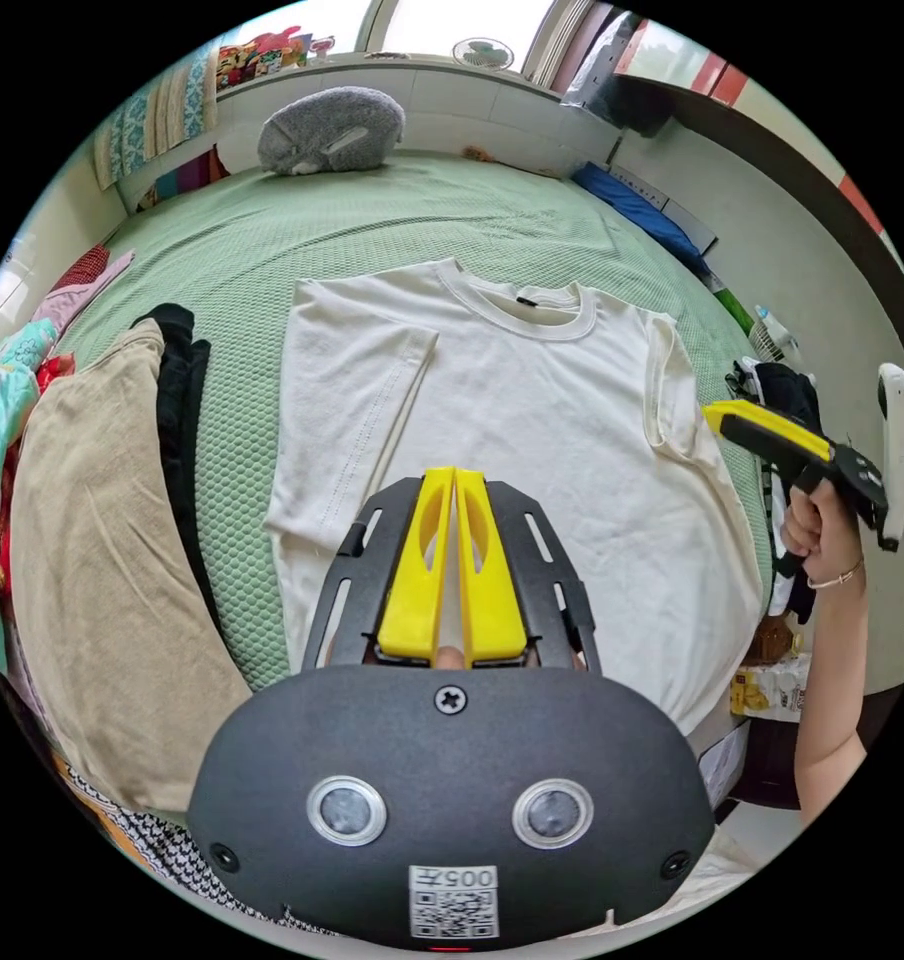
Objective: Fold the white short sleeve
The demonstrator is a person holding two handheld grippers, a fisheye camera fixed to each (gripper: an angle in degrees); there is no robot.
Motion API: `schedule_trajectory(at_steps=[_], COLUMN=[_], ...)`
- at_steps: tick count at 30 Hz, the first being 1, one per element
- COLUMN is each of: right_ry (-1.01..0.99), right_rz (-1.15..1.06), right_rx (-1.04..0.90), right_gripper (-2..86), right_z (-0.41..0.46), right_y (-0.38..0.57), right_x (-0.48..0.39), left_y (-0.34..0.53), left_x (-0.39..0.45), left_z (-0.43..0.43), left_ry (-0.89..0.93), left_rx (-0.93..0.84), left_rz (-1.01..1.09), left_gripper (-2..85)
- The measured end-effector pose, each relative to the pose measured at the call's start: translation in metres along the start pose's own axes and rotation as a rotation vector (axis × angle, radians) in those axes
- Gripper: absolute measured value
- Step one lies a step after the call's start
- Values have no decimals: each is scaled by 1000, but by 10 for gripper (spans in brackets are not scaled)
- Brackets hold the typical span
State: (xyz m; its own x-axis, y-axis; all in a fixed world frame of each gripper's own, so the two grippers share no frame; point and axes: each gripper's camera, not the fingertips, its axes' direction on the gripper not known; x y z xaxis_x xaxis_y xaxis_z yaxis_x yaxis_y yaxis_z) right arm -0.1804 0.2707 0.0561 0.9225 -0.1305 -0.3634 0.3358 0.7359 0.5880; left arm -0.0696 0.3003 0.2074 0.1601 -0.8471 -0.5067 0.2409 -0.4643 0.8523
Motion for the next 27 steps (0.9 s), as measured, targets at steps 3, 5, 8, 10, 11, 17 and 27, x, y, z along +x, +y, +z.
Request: schedule_trajectory(at_steps=[3,5,8,10,11,17,27], right_ry=[44,63,41,47,66,214,11], right_rz=[75,93,106,98,100,127,-134], right_rx=[22,1,-36,-36,-51,-112,-9], right_gripper=[54,62,68,64,60,2,21], right_z=[2,10,26,33,39,59,17], right_y=[-21,-37,-59,-69,-75,-92,-109], right_x=[18,20,18,13,10,8,-49], left_y=[-1,-1,-2,-3,-3,-3,-5], left_x=[-1,-2,-5,-7,-8,-14,-21], left_z=[1,1,2,2,2,-1,2], left_ry=[-10,-19,-23,-19,-17,-13,-10], left_rx=[-4,-6,-7,-7,-7,1,-12], left_rz=[3,5,-1,-5,-7,-18,-26], left_gripper=[-2,-2,-2,-2,-2,-2,-3])
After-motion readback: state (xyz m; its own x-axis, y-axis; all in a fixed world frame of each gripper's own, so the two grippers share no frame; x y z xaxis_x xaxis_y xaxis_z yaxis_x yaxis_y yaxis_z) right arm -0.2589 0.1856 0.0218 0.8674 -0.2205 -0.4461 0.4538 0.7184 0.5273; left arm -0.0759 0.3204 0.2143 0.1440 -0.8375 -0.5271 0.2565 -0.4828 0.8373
